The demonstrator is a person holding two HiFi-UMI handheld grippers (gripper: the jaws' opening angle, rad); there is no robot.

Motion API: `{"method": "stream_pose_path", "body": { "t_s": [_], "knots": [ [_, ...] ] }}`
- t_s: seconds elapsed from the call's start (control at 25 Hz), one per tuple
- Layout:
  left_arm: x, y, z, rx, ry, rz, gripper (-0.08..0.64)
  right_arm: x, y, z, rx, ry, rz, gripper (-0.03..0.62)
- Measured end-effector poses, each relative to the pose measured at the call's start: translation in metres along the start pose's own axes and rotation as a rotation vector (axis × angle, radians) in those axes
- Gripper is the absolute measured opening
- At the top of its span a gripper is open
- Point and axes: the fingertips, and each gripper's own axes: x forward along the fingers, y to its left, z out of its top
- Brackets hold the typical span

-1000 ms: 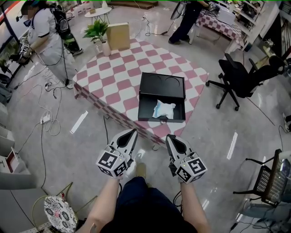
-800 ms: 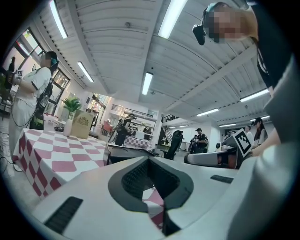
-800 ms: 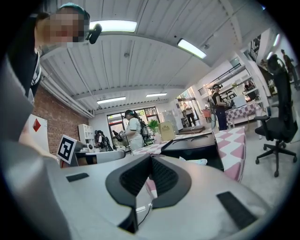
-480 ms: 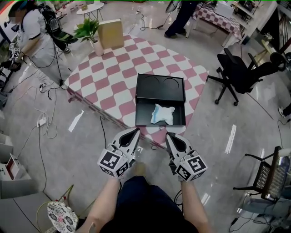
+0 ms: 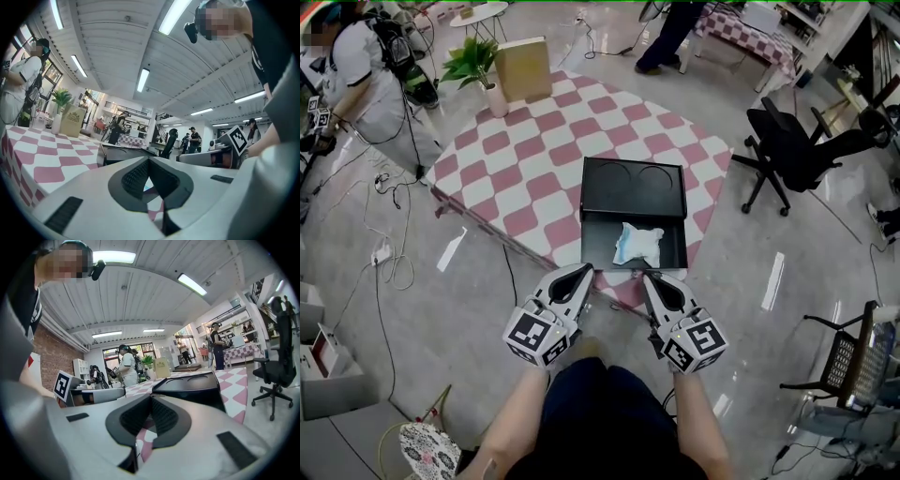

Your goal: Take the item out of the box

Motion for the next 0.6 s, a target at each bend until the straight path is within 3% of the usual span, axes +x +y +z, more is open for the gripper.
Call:
{"method": "stream_pose_path", "body": {
  "t_s": [0.6],
  "knots": [
    [0.016,0.006,0.000,-0.038,0.000,0.010,0.002,0.017,-0.015,-0.004,-0.029,0.098,0.032,0.006]
  ]
}}
